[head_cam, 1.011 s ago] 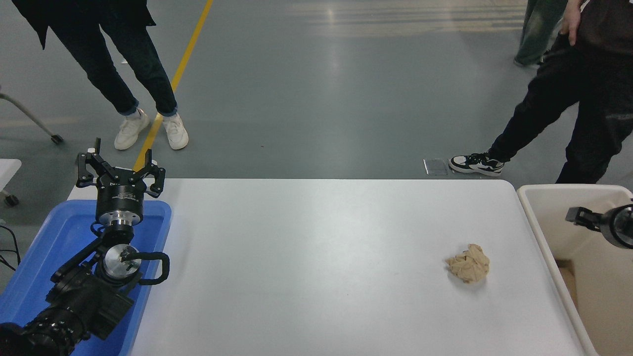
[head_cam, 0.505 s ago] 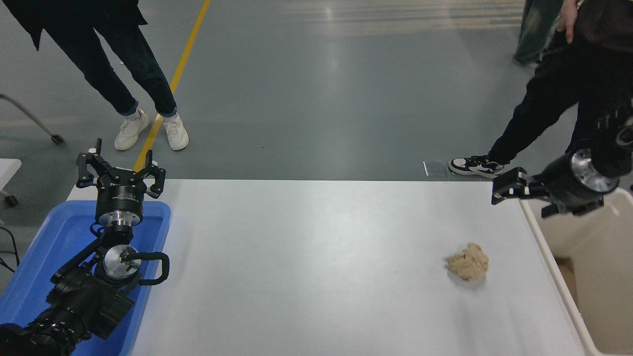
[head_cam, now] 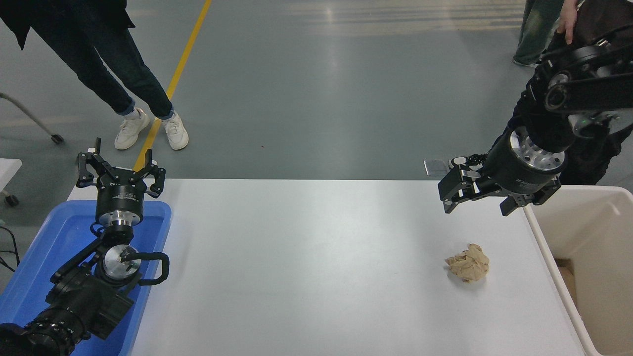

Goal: Pick up foil plate and place in dustbin

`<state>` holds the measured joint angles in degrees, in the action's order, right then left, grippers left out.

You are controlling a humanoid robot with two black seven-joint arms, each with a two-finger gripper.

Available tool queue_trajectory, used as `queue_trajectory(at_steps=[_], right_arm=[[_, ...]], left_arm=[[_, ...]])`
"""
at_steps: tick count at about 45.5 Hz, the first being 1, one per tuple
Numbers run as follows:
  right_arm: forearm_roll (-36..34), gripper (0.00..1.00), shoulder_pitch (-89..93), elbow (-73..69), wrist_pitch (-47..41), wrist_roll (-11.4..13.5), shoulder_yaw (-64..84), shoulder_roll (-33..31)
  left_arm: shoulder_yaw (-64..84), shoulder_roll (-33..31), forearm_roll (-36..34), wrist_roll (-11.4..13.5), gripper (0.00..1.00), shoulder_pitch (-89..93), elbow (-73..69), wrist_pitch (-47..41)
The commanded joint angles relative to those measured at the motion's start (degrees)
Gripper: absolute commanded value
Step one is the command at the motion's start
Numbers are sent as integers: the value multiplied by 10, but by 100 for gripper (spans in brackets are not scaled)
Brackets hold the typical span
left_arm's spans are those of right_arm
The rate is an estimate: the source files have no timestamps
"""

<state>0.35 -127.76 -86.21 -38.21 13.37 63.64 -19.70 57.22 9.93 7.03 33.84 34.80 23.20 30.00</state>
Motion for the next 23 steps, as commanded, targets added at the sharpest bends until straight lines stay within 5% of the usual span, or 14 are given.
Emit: queue_trajectory(at_steps=[1,23], right_arm=[[-63,100,-53,-30,-29,0,18,23],[-75,100,-74,-40,-64,-4,19,30]], left_arm=[[0,0,0,0,99,0,0,0],[1,-1,0,0,99,0,0,0]])
